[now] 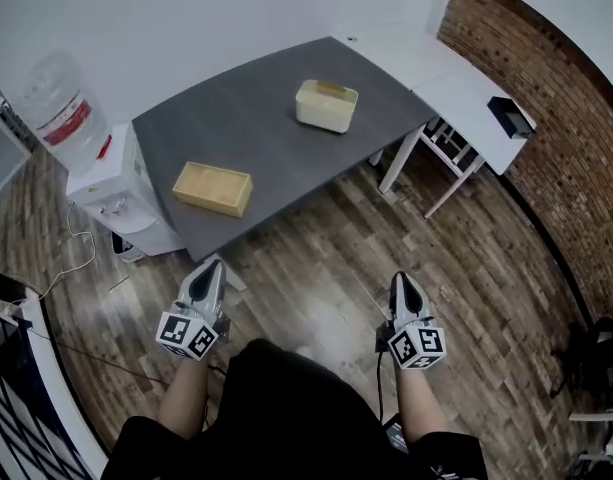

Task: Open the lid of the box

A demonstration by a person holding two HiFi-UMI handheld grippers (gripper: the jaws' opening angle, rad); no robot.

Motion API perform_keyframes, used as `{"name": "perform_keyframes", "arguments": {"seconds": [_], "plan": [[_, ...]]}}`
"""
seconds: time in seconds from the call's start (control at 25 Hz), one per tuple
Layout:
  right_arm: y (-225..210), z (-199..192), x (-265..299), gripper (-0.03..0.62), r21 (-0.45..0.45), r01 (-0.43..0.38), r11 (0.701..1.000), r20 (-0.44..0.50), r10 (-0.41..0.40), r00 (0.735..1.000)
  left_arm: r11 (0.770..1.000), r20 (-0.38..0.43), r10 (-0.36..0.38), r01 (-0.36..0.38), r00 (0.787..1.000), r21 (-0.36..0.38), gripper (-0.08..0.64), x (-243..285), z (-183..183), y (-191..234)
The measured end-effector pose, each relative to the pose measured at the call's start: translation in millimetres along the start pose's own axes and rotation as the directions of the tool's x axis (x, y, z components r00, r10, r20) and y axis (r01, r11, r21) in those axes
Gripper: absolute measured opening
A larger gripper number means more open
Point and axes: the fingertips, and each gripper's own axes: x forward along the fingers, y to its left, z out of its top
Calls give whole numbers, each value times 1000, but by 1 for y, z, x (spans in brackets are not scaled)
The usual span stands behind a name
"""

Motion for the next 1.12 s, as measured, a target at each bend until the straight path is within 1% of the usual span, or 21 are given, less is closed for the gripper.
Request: {"name": "perform_keyframes", "arguments": {"seconds": [0.12, 0.28, 0.4, 0.68, 0.84, 1.0, 1.12], "plan": [[5, -8, 19, 2, 12, -35, 999, -24, 36, 999, 999, -10, 38, -38, 999, 12, 0, -7, 0, 9], [20, -18, 47, 2, 19, -87, 996, -61, 88, 994, 996, -11, 91, -91, 996, 8, 0, -13, 0, 32], [29, -18, 69, 3, 3, -107, 994, -70, 107, 992, 993, -24, 115, -115, 993, 1, 0, -7, -6, 55], [37, -5, 124, 2, -31, -110, 993, -73, 108, 992, 993, 5, 117, -117, 993, -3, 0, 41, 4, 102], [51, 5, 167, 3, -55, -133, 990, -74, 129, 989, 993, 20, 119, -118, 993, -7, 0, 71, 11, 131], [77, 5, 215, 3, -70, -184, 980, -94, 177, 980, 991, 13, 132, -132, 991, 4, 0, 91, 15, 164], [111, -9, 250, 2, -93, -249, 964, -155, 233, 960, 991, -18, 135, -134, 991, 30, 0, 100, 16, 185]]}}
